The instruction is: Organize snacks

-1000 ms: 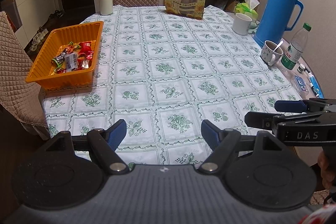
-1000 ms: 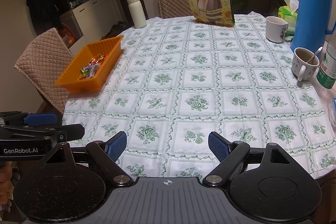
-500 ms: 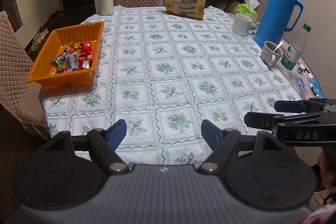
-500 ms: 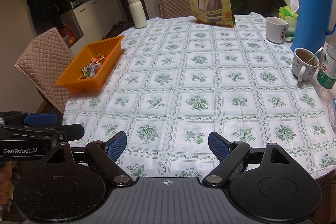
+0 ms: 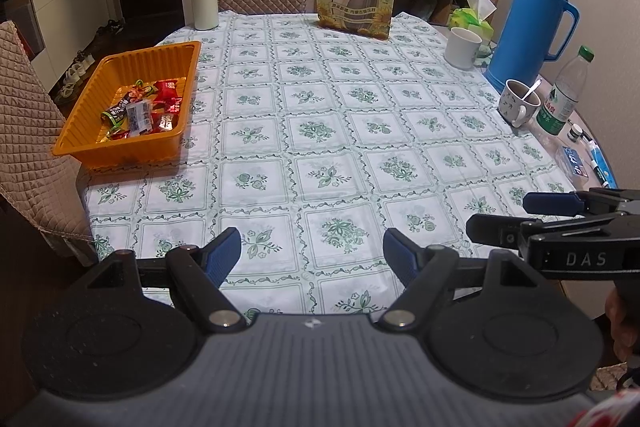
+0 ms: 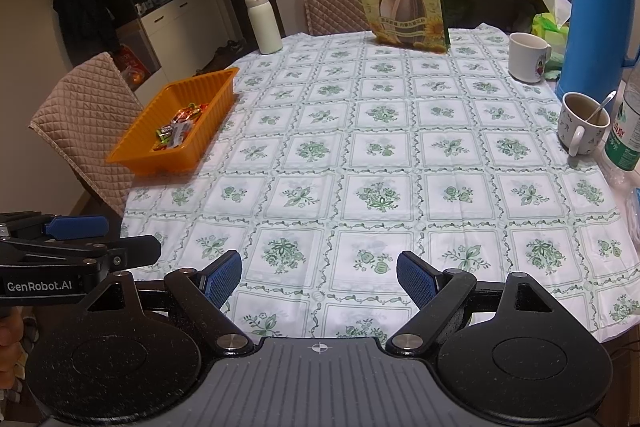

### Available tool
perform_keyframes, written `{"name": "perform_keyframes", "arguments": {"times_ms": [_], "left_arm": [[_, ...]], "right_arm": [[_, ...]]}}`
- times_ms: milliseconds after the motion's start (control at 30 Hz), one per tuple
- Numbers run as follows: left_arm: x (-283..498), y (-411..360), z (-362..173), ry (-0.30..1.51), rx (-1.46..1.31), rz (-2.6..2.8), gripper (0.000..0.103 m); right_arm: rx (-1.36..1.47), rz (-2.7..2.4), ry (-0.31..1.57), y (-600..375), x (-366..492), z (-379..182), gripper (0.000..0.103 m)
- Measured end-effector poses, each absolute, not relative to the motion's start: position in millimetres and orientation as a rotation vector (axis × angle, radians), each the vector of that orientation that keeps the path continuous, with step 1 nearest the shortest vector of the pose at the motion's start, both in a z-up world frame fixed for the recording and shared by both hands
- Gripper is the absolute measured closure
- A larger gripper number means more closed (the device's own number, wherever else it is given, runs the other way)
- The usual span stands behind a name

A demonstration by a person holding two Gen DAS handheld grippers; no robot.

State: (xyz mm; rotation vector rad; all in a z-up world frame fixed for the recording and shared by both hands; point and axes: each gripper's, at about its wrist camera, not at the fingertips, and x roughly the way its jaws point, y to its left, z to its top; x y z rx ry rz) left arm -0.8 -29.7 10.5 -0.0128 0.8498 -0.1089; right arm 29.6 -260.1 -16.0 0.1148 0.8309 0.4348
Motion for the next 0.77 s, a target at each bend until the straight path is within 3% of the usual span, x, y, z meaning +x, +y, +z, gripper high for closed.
{"name": "perform_keyframes", "arguments": {"times_ms": [767], "left_arm": [[-0.4, -31.9, 12.0, 0.851, -0.013, -0.084, 0.024]], "right_arm": [[0.116, 0.449, 0.824, -262.8, 34.5, -15.9, 0.019]]}}
